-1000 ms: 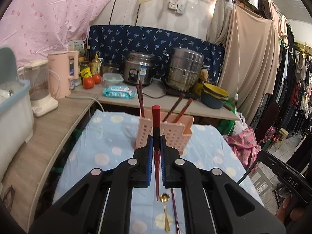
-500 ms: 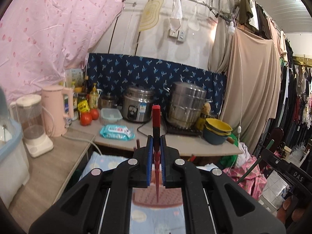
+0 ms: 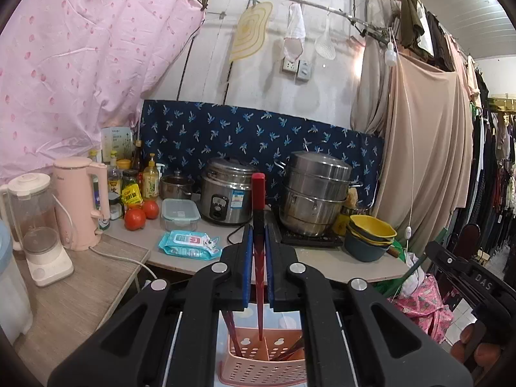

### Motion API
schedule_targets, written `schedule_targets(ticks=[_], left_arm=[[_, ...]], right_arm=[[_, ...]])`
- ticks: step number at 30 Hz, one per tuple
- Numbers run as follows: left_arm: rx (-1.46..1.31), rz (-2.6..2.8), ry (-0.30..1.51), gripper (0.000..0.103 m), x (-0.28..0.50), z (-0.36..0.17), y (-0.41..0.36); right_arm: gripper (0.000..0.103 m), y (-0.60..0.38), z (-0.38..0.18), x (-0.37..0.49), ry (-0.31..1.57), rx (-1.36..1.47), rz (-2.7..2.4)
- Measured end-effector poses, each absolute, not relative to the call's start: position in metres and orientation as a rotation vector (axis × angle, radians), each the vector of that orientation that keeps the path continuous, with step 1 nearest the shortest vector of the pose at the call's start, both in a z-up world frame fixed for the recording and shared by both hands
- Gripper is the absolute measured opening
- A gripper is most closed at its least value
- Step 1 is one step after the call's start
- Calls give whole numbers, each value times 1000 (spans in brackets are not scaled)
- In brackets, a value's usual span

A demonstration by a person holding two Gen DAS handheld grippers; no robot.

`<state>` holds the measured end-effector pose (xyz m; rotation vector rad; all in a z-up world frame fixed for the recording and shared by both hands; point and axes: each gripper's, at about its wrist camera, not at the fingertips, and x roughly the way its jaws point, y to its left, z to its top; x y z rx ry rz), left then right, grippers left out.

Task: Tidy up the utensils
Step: 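Open both tools to release the chopsticks into the basket, then move both open tools back over the gold spoon and last chopstick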

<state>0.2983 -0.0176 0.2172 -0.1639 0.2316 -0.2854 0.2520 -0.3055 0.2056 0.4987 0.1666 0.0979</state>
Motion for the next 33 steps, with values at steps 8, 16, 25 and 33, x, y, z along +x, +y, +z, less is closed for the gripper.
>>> schedule_targets(ticks=[8, 16, 25, 33], left_arm=[[-154, -279, 297, 7, 314, 186, -25], [-170, -270, 356, 7, 323, 165, -24], [-185, -250, 378, 12, 320, 156, -18], [-154, -218, 396, 30, 306, 146, -16]], right_arm=[[7, -305, 166, 289, 258, 520, 86], [7, -297, 133, 296, 339, 496, 81], [12, -292, 125, 294, 366, 472, 68], [27, -292, 117, 283, 390, 483, 55]])
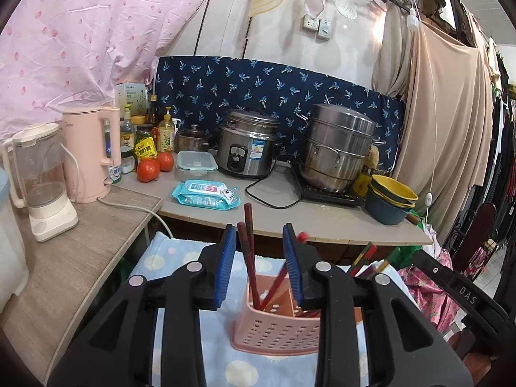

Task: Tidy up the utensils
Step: 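Move both open tools back over the gold spoon and last chopstick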

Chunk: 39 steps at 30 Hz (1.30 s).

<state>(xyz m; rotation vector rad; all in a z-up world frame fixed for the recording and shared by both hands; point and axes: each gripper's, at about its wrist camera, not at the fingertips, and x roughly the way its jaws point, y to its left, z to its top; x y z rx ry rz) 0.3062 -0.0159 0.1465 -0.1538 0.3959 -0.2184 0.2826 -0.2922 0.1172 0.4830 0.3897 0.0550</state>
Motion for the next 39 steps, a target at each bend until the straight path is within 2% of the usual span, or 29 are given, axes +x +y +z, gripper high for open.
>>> schedule_targets(ticks=[5, 19, 39], left_arm=[[-146, -217, 414, 33, 294, 140, -13], [-108, -227, 429, 34, 230, 122, -8], [-44, -192, 659, 34, 135, 20, 14]], right_arm=[[28, -286, 115, 264, 405, 442, 49], [28, -253, 103, 190, 462, 297, 83], [28, -195, 13, 76, 711, 131, 132]])
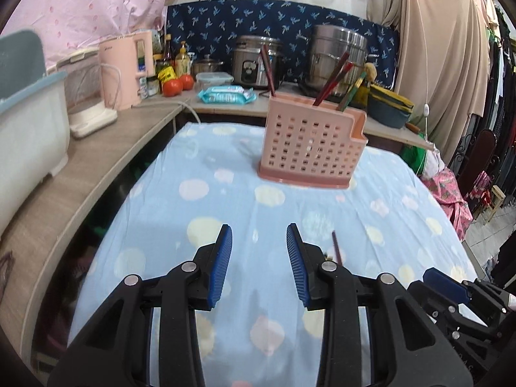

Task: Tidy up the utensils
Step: 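Move both open tools back over the gold spoon and last chopstick, then grasp the dark red chopstick with the right tool while the left tool grasps the gold spoon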

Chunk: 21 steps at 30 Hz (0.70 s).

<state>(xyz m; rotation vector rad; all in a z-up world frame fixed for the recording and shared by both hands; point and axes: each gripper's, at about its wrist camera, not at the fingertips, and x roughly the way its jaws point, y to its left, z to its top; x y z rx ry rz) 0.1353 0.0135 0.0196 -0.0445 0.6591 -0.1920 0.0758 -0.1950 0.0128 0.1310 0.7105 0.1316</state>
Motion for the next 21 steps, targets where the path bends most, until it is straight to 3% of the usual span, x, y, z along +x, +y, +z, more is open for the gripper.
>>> schedule_targets(ticks=[12, 21], left_arm=[[-22, -162, 789, 34, 103, -31, 25], [-27, -148, 856, 33, 91, -56, 35]], right_arm=[[28, -163, -46, 38, 864, 124, 174], [28, -155, -58, 32, 901, 116, 181]])
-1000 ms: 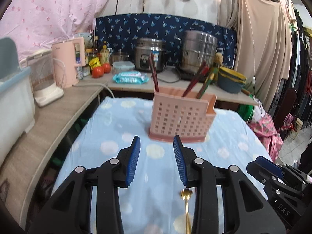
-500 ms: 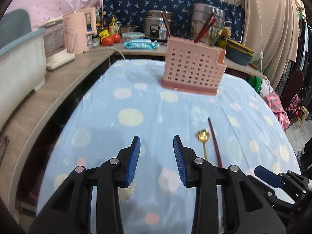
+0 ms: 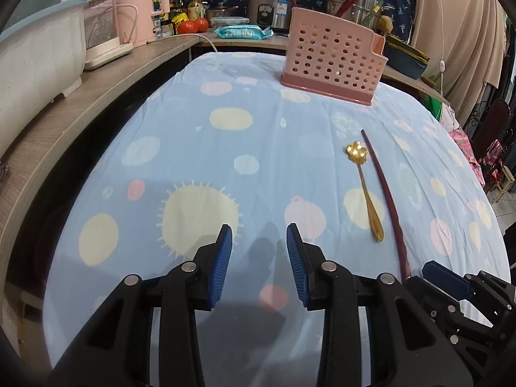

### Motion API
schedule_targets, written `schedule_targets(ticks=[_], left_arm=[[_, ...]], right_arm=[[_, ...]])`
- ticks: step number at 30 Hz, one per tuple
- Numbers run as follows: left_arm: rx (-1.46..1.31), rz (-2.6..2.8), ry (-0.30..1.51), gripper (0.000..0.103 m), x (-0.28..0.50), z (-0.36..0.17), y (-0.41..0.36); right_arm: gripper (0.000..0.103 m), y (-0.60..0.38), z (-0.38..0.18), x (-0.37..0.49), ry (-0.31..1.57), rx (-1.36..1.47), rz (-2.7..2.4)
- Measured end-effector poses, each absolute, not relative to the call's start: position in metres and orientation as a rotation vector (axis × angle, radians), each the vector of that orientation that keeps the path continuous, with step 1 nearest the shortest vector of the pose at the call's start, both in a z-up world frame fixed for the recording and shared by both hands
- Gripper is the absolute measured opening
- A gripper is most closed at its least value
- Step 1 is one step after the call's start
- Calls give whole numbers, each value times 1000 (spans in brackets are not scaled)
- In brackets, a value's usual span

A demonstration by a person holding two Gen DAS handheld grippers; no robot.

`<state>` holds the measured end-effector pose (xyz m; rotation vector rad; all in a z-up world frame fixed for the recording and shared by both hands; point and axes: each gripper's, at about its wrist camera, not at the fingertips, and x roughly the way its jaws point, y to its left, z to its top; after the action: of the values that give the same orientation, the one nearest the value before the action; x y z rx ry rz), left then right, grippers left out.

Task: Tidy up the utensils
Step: 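Grasp the dark red chopstick with the right tool while the left tool grasps the gold spoon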

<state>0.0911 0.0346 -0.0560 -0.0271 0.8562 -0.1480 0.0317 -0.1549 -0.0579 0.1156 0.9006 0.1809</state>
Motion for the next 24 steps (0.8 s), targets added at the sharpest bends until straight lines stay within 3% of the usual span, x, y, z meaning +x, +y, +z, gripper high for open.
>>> schedule_targets(ticks=[10, 15, 24], left_arm=[[-31, -157, 859, 33, 88, -58, 36], [-33, -170, 860, 34, 89, -55, 32], [-16, -248, 863, 34, 86, -53, 7]], right_arm=[[27, -145, -64, 29, 915, 71, 177], [10, -152, -65, 30, 915, 83, 143], [7, -182, -65, 28, 899, 143, 62]])
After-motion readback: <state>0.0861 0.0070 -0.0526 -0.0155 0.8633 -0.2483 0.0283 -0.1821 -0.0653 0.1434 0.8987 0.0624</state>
